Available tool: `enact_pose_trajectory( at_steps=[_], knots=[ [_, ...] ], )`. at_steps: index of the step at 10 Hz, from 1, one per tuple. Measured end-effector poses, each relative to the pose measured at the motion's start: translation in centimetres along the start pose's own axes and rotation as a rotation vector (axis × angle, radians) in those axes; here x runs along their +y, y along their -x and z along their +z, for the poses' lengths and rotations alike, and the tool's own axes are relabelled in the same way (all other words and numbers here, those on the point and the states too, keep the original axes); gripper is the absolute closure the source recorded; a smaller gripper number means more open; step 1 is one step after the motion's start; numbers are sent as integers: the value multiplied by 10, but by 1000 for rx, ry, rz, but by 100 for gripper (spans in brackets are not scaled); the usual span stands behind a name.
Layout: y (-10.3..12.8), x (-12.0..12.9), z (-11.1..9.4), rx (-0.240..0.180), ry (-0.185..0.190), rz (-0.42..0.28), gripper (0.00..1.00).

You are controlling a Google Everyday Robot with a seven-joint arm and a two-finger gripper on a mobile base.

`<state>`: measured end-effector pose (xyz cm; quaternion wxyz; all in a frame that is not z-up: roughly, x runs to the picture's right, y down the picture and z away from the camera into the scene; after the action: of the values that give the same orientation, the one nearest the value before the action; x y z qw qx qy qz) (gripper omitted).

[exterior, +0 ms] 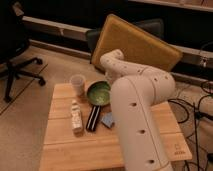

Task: Drag the ceramic bowl in a circle

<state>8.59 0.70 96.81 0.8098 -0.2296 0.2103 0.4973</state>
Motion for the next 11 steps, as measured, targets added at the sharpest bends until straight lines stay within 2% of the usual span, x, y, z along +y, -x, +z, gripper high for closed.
enact_pose_trajectory(
  at_steps=[1,3,5,6,8,10,11],
  knots=[
    [-12,-11,0,12,-23,33,100],
    [-28,-49,-2,19,-98,122,100],
    [-25,-82,-7,20,-163,169,100],
    [-10,-93,-9,8,-187,168,100],
    [20,-87,-6,-13,-186,126,100],
    [49,-57,3,-31,-141,54,100],
    [57,-37,7,-35,-103,16,95]
  ],
)
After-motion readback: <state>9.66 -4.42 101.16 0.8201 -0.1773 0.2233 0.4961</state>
